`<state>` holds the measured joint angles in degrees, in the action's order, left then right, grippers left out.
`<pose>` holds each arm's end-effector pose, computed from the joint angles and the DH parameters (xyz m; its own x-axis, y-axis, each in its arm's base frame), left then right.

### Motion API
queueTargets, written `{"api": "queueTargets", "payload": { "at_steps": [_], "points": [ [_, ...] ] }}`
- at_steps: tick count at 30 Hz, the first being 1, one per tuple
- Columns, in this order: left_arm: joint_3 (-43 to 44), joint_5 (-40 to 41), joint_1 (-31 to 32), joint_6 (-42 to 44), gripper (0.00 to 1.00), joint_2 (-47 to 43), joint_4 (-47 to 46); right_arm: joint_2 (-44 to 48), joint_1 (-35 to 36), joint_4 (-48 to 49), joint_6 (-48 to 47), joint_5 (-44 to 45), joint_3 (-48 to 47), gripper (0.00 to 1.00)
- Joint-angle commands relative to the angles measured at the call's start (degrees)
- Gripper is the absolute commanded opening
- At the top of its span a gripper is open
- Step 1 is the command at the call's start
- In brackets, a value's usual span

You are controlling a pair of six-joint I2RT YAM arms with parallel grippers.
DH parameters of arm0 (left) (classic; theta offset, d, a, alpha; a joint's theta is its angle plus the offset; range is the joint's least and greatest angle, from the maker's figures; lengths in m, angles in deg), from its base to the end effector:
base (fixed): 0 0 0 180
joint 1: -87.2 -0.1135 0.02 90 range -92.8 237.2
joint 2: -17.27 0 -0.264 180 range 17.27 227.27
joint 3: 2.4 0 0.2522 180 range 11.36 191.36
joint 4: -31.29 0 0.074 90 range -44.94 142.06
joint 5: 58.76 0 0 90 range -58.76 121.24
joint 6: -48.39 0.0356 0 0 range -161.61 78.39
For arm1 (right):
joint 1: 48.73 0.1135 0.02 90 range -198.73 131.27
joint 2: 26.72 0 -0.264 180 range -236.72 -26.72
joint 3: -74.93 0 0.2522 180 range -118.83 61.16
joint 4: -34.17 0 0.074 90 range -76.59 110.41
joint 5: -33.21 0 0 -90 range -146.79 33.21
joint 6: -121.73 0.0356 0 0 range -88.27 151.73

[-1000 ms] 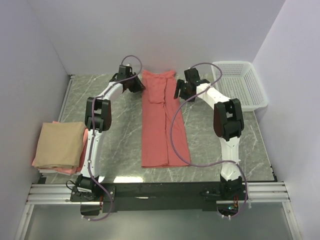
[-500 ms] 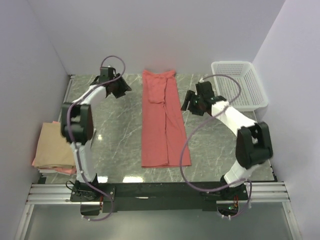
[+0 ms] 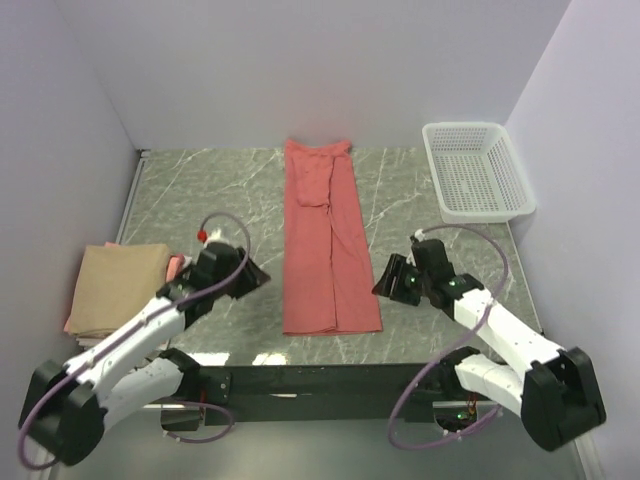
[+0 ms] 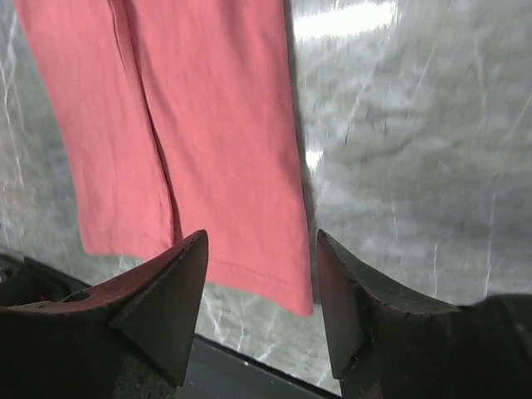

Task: Fold and stack the t-shirts
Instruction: Fold the tshirt

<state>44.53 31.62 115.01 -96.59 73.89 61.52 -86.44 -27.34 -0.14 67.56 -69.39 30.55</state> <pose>0.1836 -0.0966 0.2212 -0.7041 -0.5545 -0.4436 -0.1997 0.7541 -0.6256 0.1839 0.0804 0.1919 -0.8607 0.2764 -0.4276 0.0202 0.8577 0.5138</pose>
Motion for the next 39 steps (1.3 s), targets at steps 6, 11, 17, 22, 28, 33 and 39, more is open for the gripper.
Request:
{"api": "queueTargets", "payload": {
  "at_steps": [6,11,17,22,28,33,39],
  "points": [
    [-12.16,5.07,13.13,-12.52,0.43,-12.24,3.41,9.71,1.03,0.25,3.1,-4.0,8.1,0.57],
    [-12.87,2.43,16.3,-13.05,0.45,-7.32,-0.82,9.63,1.29,-0.62,3.19,-3.13,9.78,0.52],
    [-14.97,0.59,19.82,-14.27,0.46,-1.78,-6.71,6.91,2.25,-0.1,3.63,-4.54,10.31,0.47],
    [-15.15,0.5,21.32,-14.71,0.46,0.16,-7.24,6.11,3.4,-0.36,4.59,-3.58,10.48,0.47],
    [-16.12,0.23,21.84,-15.15,0.44,0.77,-8.38,5.15,4.45,-0.36,5.65,-2.69,10.57,0.46],
    [-16.99,0.24,22.28,-15.51,0.42,1.65,-9.79,4.44,5.86,0.25,6.7,-2.52,11.36,0.45],
    [-17.7,0.14,22.99,-16.03,0.36,3.14,-12.07,4.79,7.09,0.52,7.85,-1.73,12.24,0.45]
  ]
}}
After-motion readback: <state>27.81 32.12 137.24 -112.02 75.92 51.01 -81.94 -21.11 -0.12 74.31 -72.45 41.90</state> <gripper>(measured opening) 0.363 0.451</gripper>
